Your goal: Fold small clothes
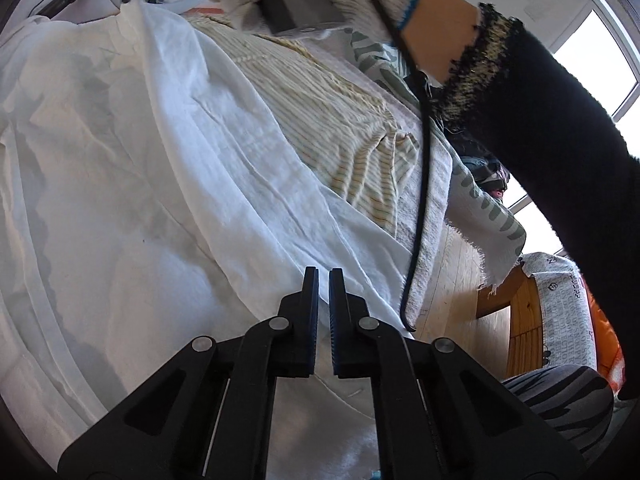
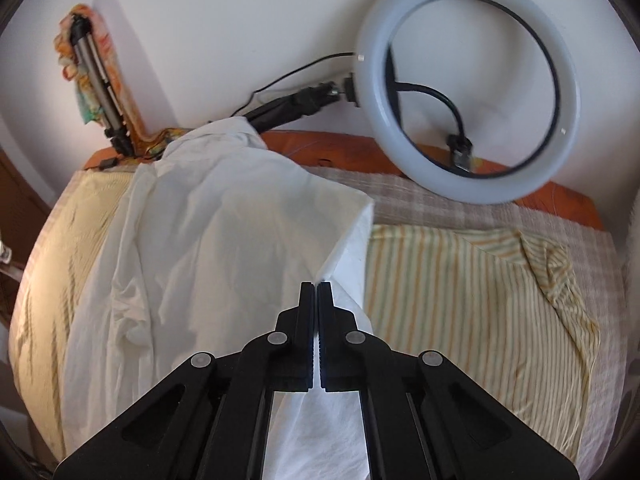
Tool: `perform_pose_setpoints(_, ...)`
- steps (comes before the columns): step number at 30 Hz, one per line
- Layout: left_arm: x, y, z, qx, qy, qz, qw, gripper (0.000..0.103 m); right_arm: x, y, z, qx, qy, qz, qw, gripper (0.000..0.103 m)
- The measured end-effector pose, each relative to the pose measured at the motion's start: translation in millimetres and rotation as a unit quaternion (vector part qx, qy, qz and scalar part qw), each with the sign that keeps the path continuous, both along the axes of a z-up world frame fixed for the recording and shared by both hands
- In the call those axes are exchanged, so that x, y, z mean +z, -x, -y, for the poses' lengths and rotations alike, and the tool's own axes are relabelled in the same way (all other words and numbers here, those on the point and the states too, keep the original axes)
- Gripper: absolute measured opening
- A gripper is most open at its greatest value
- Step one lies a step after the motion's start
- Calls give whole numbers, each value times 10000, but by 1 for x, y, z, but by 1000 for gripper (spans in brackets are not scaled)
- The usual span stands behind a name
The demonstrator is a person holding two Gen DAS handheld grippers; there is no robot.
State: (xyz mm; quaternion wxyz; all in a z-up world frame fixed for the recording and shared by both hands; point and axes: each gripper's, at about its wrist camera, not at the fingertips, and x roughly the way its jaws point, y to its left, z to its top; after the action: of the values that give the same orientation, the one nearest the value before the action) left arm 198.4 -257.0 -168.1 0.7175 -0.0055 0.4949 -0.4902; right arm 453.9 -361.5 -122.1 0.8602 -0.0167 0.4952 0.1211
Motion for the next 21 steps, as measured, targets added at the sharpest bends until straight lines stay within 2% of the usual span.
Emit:
perform_pose_setpoints(5, 8, 1, -10, 17, 135, -113, 9998, 3, -23, -7, -32, 468, -123, -118, 9988, 0)
perform_pose_setpoints(9, 13, -2, -23, 160, 179, -83, 9997, 3, -51, -13, -47, 592, 75, -379, 9975, 1)
perform_pose_setpoints(12, 17, -6, -32, 299, 158, -18, 9994, 3, -64, -16, -45, 570, 35, -606, 9965, 3)
perform_pose_setpoints(14, 21, -7, -34, 386, 109, 25, 9992, 3, -58, -14, -36, 418, -46, -641, 9971, 8)
perform_pose_setpoints(16, 24, -9, -37, 471, 34, 137, 9988, 3, -40, -2, -23, 331, -223, -515, 9979, 17)
perform_pose_setpoints(19, 30, -9, -47, 591, -21, 320, 9977, 3, -8, 34, 1, 304, -470, -242, 9981, 17)
perform_pose_setpoints(21, 35, -8, -56, 668, -20, 375, 9971, 3, 8, 74, 18, 335, -642, -149, 9973, 17)
